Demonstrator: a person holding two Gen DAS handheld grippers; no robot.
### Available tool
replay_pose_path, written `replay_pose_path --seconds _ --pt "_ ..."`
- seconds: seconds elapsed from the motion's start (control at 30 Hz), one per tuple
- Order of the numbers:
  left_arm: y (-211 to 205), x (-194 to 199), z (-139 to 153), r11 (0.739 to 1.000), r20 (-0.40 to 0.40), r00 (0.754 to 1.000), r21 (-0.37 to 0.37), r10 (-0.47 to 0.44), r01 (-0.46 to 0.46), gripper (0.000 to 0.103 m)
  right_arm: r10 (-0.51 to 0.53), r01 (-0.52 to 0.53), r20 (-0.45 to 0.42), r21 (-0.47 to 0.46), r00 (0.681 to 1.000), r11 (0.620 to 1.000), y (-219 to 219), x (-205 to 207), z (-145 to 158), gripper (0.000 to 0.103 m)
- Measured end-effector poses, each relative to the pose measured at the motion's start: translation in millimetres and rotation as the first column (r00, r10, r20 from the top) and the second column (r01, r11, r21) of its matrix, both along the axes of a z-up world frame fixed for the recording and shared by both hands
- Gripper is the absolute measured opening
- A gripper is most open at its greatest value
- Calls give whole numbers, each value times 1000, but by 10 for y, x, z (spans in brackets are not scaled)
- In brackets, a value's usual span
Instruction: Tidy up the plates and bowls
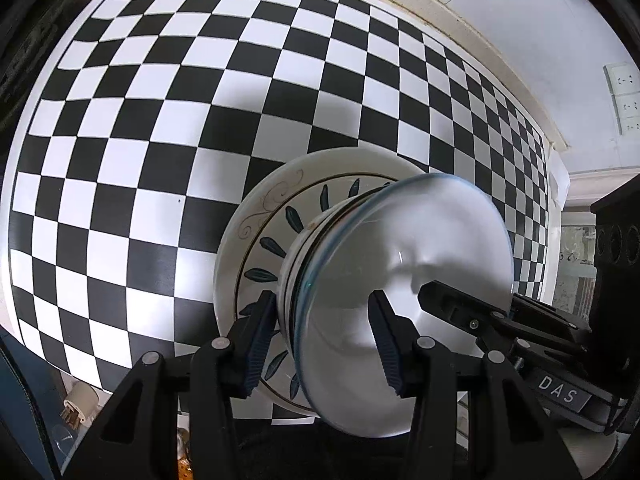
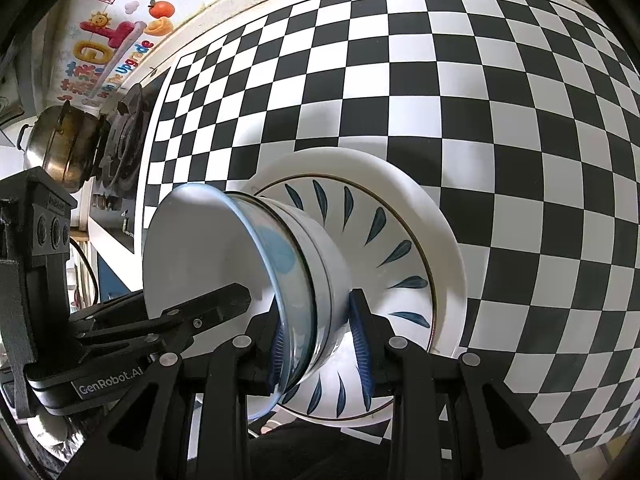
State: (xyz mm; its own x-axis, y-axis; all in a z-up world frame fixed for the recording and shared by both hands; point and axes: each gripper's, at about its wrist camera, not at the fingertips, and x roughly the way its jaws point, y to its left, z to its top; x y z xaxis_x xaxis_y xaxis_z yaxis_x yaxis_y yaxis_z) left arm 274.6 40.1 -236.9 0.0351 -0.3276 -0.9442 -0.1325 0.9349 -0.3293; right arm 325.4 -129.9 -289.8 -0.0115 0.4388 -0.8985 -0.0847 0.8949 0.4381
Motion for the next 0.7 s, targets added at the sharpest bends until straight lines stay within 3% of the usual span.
replay_pose_path --seconds 0.17,0.43,0.5,0.53,0.6,0.63,0.7 --pt "48 -61 193 996 73 997 93 -4 -3 44 -7 8 27 -27 1000 1000 4 -45 85 32" --pt "146 -323 725 971 246 969 237 -34 -26 46 4 25 207 -137 978 990 -18 -316 721 32" --pt "163 -394 835 968 280 959 250 -39 -34 56 4 35 236 -162 972 986 -17 -430 873 33" --pt "170 -435 894 966 301 953 256 -43 -38 60 1 41 244 -168 970 985 -9 -475 928 40" --pt "179 -505 988 963 333 942 266 -48 -44 78 -12 61 271 -173 963 983 -4 -590 1048 62" --pt "188 -540 1030 962 347 936 268 -51 -47 80 -16 68 281 -176 960 982 6 -635 1087 77" --pt "207 -612 1101 961 369 928 273 -56 -51 87 -30 90 309 -181 950 979 24 -749 1183 84"
